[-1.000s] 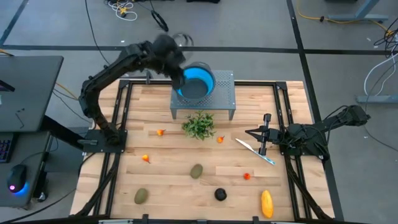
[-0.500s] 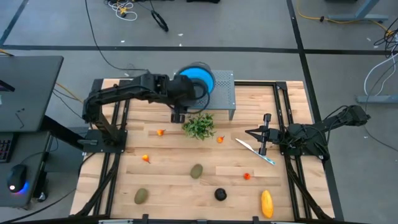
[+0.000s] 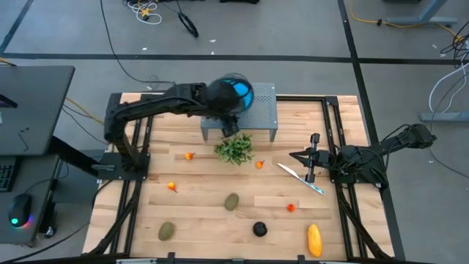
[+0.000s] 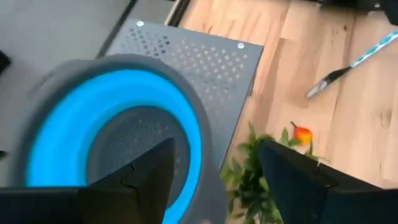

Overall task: Pick & Place Fruit
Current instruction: Put the blue strainer bowl on the shelf

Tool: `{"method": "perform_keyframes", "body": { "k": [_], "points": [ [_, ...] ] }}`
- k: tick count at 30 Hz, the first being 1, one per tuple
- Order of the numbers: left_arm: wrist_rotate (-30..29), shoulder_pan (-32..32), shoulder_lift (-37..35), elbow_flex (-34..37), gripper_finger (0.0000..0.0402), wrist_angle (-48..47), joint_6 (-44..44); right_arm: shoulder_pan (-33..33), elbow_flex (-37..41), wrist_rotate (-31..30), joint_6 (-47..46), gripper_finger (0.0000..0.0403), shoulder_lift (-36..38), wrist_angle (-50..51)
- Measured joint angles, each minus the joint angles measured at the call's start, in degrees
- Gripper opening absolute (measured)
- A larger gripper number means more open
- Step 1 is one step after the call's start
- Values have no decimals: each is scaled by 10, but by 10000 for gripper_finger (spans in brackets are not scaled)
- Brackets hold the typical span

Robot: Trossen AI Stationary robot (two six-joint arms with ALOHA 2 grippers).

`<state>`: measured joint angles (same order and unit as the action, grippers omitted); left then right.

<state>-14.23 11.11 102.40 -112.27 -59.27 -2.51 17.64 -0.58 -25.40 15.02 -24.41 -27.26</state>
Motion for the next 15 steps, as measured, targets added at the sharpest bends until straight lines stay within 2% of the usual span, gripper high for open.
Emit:
{"method": "perform_keyframes", "body": {
  "k": [3,7,15],
  "points": [
    [-11,2,29,0,261,-1,15,0,0,1,-31,17,-2,4],
    [-61,4,44,-1,280,5,43,0,0,1,-58,17,-8,11],
    [-56,28,56,0,295,19,49,0,0,1,-83,17,-11,12]
  ]
}}
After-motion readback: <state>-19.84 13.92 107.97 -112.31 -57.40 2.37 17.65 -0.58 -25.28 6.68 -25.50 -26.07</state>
